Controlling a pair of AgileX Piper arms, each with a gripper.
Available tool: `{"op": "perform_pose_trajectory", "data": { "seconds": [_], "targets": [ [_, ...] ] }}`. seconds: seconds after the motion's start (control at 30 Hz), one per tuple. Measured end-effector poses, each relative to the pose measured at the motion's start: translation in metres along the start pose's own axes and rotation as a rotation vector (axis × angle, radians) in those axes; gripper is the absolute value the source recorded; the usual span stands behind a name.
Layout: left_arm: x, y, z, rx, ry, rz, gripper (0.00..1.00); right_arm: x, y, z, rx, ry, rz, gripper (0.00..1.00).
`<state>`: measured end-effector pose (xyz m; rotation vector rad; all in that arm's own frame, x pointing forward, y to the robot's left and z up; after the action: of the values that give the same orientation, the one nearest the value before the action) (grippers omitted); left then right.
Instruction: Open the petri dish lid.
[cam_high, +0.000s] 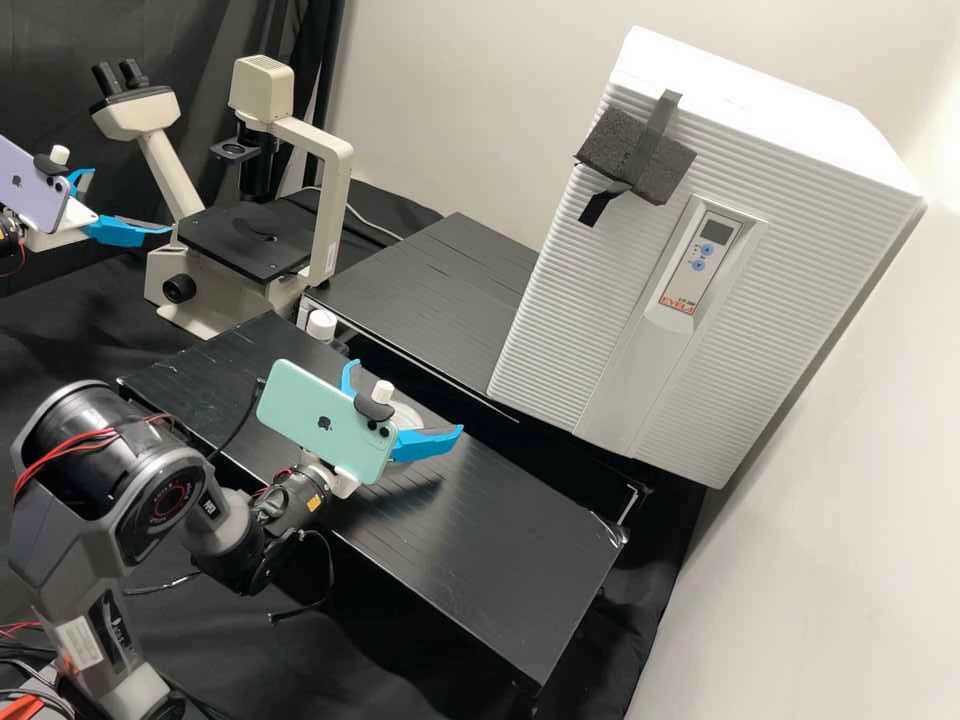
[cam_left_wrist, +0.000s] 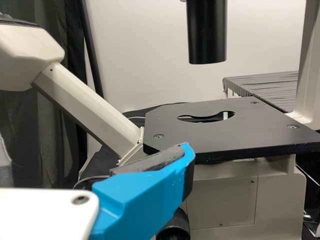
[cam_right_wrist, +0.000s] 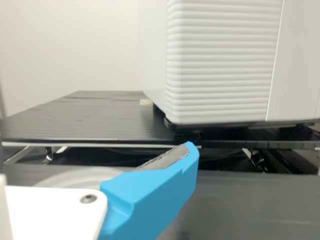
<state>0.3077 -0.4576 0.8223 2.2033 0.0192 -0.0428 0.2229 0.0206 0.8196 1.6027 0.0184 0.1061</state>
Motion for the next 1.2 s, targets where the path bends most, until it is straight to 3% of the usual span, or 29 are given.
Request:
{"op": "perform_pose_trajectory", "data": {
  "seconds": [0.27,0.8,1.2],
  "targets": [
    [0.0,0.0,0.0,0.0,0.0,0.0,1.0,-0.009,0.002,0.007,-0.001,-0.037,0.012,1.0],
    [0.0,0.0,0.0,0.0,0.0,0.0,1.0,-0.02,-0.004,-0.008,-0.006,0.038,-0.024,1.0],
    [0.0,0.0,0.0,0.0,0.0,0.0,1.0,-0.016,-0.019,-0.001,-0.051,-0.01,-0.076,1.0]
  ]
}}
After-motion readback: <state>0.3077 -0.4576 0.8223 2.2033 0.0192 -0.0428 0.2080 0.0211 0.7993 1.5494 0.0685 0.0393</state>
